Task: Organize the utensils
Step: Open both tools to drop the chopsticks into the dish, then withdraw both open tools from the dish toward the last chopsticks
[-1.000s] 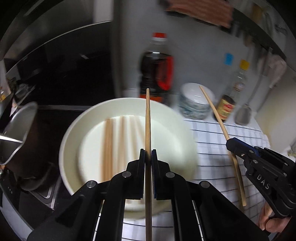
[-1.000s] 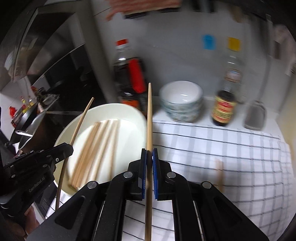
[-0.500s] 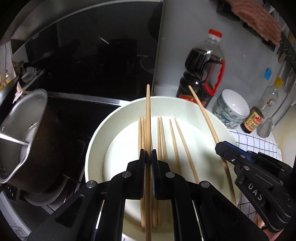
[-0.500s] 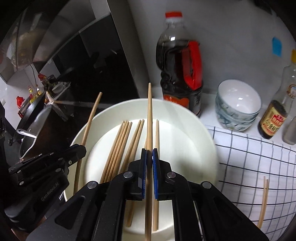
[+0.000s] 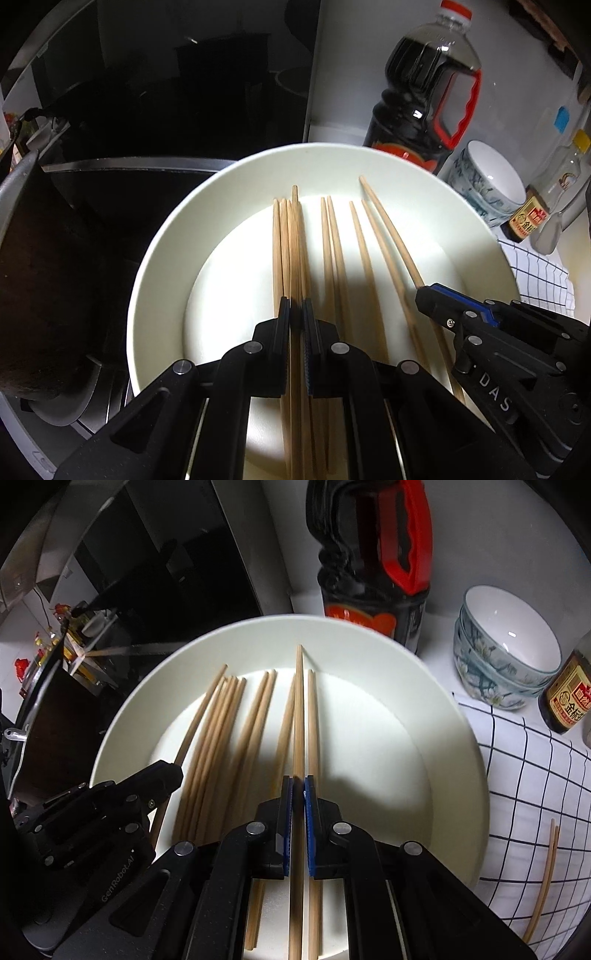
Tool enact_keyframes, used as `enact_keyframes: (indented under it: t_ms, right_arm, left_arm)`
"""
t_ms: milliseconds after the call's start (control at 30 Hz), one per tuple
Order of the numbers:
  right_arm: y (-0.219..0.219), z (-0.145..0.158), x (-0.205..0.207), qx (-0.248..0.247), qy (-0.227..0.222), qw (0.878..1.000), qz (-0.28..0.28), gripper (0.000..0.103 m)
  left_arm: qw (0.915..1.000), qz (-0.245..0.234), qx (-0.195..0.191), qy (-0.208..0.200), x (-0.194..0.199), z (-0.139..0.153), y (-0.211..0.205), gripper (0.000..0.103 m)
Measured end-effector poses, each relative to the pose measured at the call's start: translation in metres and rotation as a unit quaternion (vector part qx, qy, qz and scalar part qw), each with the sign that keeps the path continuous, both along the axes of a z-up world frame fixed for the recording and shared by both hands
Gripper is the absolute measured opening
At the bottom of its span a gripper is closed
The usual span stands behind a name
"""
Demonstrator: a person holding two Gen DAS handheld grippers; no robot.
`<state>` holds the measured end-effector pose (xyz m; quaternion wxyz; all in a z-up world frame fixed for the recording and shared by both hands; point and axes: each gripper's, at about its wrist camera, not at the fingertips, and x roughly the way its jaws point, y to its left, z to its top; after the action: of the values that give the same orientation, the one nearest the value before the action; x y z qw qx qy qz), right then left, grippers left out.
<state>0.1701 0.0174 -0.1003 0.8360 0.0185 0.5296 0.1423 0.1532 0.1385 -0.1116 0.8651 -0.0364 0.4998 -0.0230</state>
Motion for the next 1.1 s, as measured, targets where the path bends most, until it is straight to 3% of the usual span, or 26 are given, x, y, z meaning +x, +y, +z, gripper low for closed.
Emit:
enact_keyframes:
  t_ms: [67,133,200,400,600,1100]
  right_arm:
    - [0.0,-0.002,0.001,-0.003,0.003,1.0,0.001,0.006]
    - [0.002,-0.004,0.003,-0.003,0.003,1.0,0.0,0.007]
    - [0.001,-0.001,0.001,-0.003,0.001,1.0,-0.001,0.014]
    - [-0.005,0.006,-0.004,-0.003,-0.01,1.0,-0.006,0.02]
    - [-0.012,0.015,-0.017,0.004,-0.02,1.0,-0.011,0.028]
    - [-0.039,0.049,-0.07,0.007,-0.063,0.997,-0.035,0.042]
  left_arm:
    - [1.0,0.002,-0.001,0.005,0.001,-0.002,0.001,0.008]
    - [1.0,0.005,0.003,0.003,0.0,-0.002,0.001,0.015]
    - [0.9999,0.011,0.008,-0.001,-0.001,0.0,0.003,0.036]
    - [0.9992,0.035,0.012,-0.017,-0.007,0.012,0.012,0.062]
    - [0.9985,0.043,0.018,-0.029,-0.018,0.022,0.016,0.074]
    - [0.9979,0.048,0.016,-0.041,-0.065,0.044,0.01,0.085]
